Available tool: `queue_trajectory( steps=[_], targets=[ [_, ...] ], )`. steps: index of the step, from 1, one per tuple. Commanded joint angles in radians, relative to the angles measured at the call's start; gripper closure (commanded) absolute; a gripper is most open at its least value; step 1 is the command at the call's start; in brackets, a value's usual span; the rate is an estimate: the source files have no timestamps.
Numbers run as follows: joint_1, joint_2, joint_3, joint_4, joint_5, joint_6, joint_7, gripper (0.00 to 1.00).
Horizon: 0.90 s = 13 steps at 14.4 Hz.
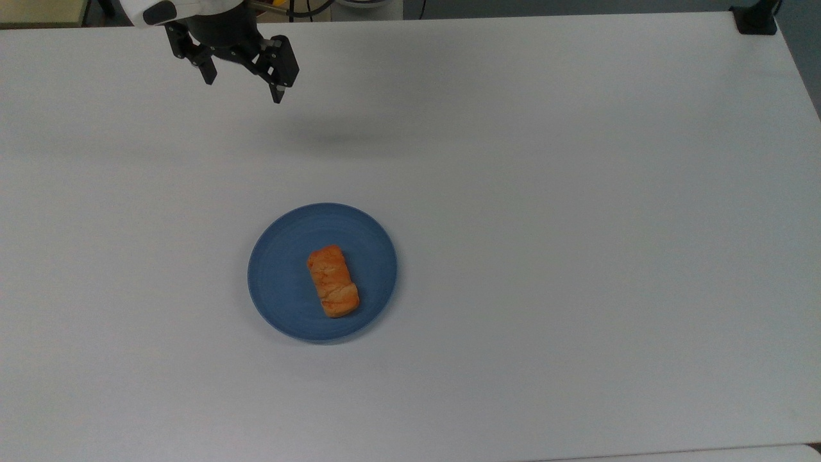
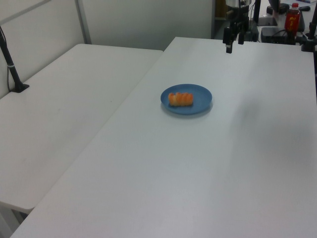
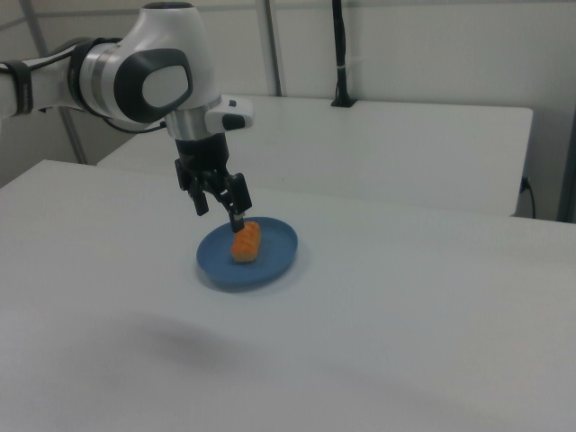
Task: Put the bread on the table
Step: 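Move the gripper down over the orange bread on the blue plate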
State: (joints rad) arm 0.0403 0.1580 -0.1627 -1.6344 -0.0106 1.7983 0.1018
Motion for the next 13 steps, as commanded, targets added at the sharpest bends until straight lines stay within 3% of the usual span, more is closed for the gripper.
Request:
queue_trajectory(
  steps=[1,5,8,13],
  targets=[
    [-0.004,-0.017,-0.003,0.014,0.004,0.009,-0.028,0.0],
    [0.0,-0.003,-0.003,0.033,0.011,0.016,-0.028,0.0],
    [0.001,0.002,-0.003,0.033,0.032,0.071,-0.126,0.0],
    [0.012,0.089,-0.003,0.094,0.092,0.147,-0.166,0.0]
  ],
)
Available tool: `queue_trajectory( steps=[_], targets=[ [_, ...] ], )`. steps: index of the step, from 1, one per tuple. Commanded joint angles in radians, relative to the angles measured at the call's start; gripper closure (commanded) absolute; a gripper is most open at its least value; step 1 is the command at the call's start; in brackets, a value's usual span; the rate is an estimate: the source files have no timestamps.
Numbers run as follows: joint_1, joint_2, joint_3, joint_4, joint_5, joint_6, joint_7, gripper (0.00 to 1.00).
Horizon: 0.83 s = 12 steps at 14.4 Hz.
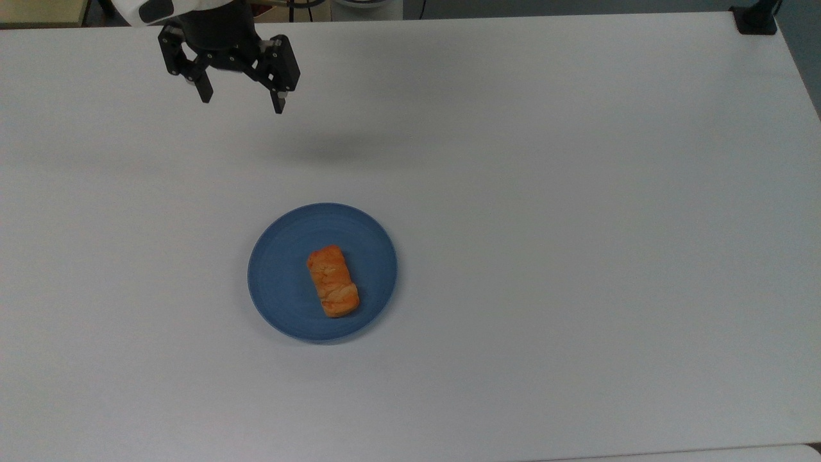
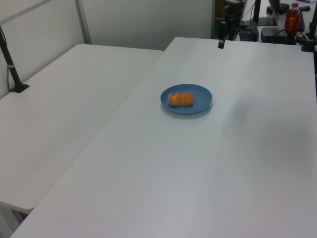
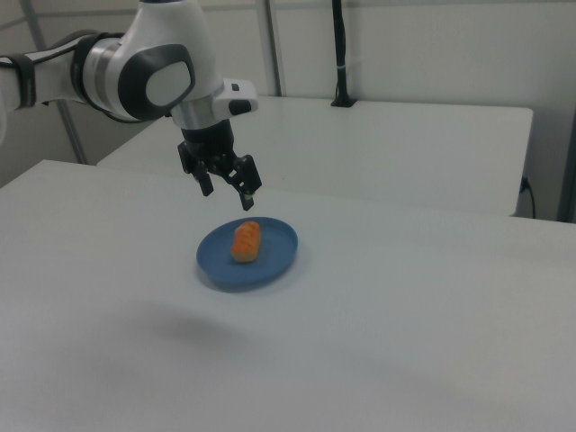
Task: Put the bread on the table
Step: 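Move the gripper down over the orange bread on the blue plate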
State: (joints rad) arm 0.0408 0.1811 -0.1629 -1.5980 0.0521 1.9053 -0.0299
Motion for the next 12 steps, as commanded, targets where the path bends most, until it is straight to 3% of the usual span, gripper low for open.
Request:
queue_trajectory(
  steps=[1,6,12],
  targets=[
    [0.02,0.092,-0.003,0.079,0.032,0.041,-0.036,0.0],
    [0.063,0.23,-0.003,0.182,0.051,0.072,-0.156,0.0],
    [0.099,0.366,-0.009,0.187,0.049,0.285,-0.191,0.0]
  ],
)
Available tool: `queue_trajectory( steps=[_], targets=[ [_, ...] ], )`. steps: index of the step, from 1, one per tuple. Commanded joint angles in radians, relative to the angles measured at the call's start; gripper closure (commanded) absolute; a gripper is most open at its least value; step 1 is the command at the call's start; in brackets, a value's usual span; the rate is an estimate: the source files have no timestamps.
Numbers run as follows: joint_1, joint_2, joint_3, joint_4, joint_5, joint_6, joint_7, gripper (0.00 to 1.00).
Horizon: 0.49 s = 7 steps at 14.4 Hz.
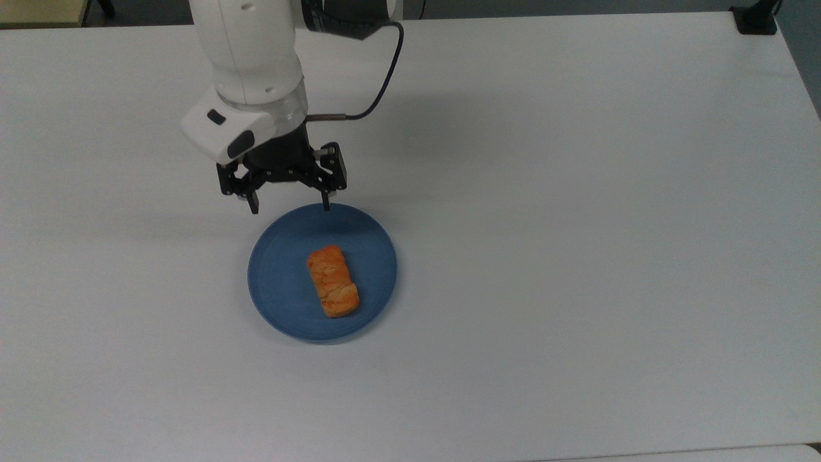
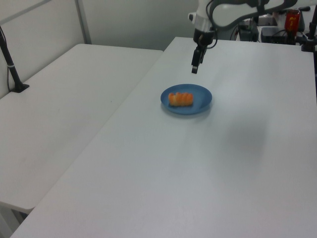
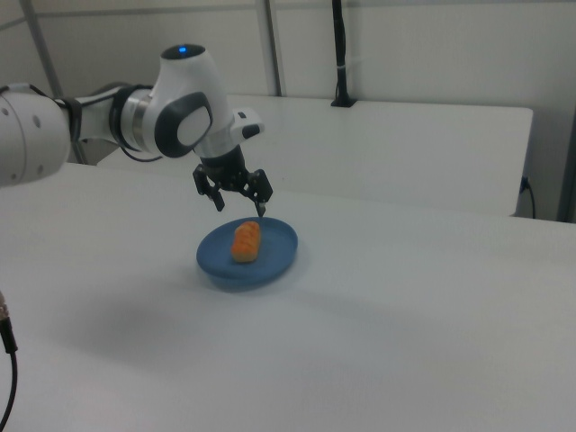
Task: Put the bread on the table
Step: 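Move the gripper down over the orange bread on the blue plate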
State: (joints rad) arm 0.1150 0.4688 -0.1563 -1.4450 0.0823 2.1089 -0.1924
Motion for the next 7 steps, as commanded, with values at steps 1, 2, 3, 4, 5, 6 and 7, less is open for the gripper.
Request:
queue_trajectory(
  steps=[1,2,3,4,5,6,7],
  targets=[
    [0.032,0.097,-0.015,0.034,0.017,0.103,-0.027,0.0],
    [0.038,0.112,-0.015,0.034,0.014,0.117,-0.027,0.0],
    [0.046,0.122,-0.014,0.034,0.013,0.126,-0.027,0.0],
    [0.054,0.132,-0.015,0.034,0.01,0.135,-0.027,0.0],
    [0.057,0.142,-0.015,0.034,0.008,0.143,-0.027,0.0],
    [0.06,0.151,-0.014,0.034,0.007,0.152,-0.027,0.0],
    [0.066,0.16,-0.014,0.034,0.007,0.161,-0.027,0.0]
  ],
)
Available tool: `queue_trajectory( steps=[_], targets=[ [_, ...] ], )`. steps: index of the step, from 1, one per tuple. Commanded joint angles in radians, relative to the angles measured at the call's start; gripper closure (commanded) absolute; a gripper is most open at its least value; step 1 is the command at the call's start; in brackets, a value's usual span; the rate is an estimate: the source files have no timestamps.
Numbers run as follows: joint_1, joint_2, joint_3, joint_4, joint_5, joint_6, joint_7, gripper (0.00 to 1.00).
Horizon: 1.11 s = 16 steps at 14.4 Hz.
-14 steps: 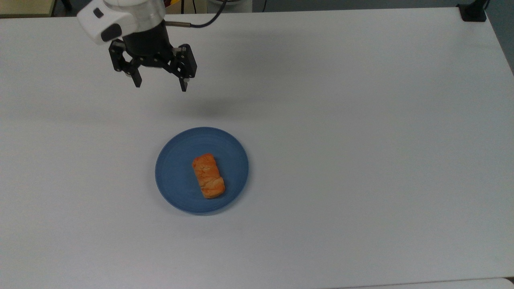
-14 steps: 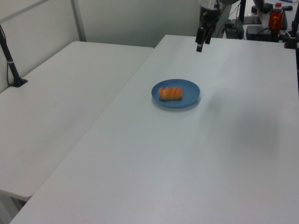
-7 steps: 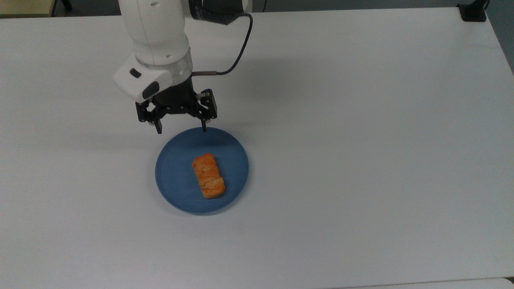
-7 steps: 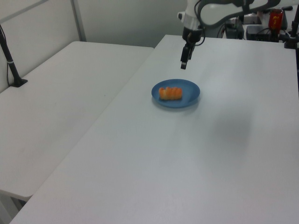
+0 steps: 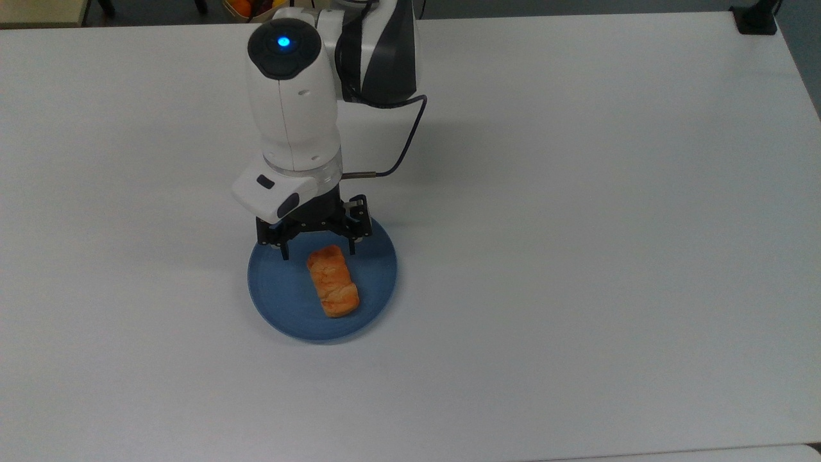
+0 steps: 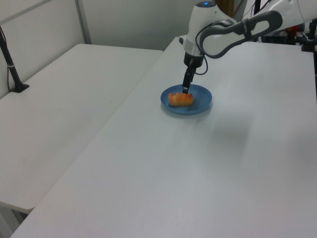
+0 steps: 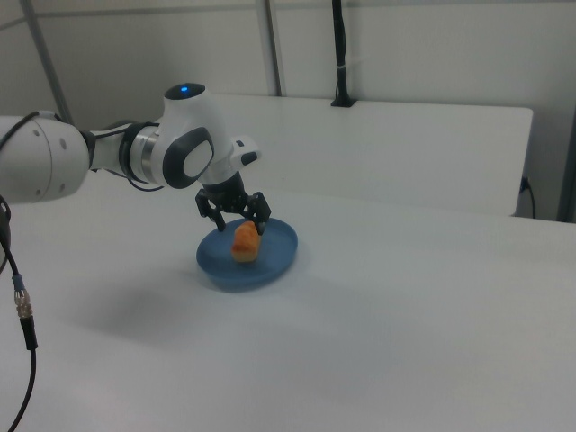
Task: Put the bread on the table
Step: 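Move the gripper down over the orange bread on the blue plate, then close the gripper around the orange bread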
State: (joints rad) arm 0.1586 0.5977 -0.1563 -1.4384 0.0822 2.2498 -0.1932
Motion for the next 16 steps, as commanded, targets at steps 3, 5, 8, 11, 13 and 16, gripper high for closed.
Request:
queue_trajectory(
  steps=[3,5,8,11,13,16],
  targets=[
    [0.022,0.051,-0.014,0.027,0.004,0.059,-0.028,0.0],
    [0.022,0.066,-0.014,0.027,-0.002,0.085,-0.028,0.0],
    [0.025,0.092,-0.014,0.044,-0.009,0.099,-0.028,0.05],
    [0.027,0.111,-0.014,0.061,-0.016,0.099,-0.028,0.3],
    [0.029,0.119,-0.014,0.059,-0.031,0.099,-0.028,0.45],
    [0.03,0.12,-0.012,0.058,-0.039,0.099,-0.028,0.59]
  ],
)
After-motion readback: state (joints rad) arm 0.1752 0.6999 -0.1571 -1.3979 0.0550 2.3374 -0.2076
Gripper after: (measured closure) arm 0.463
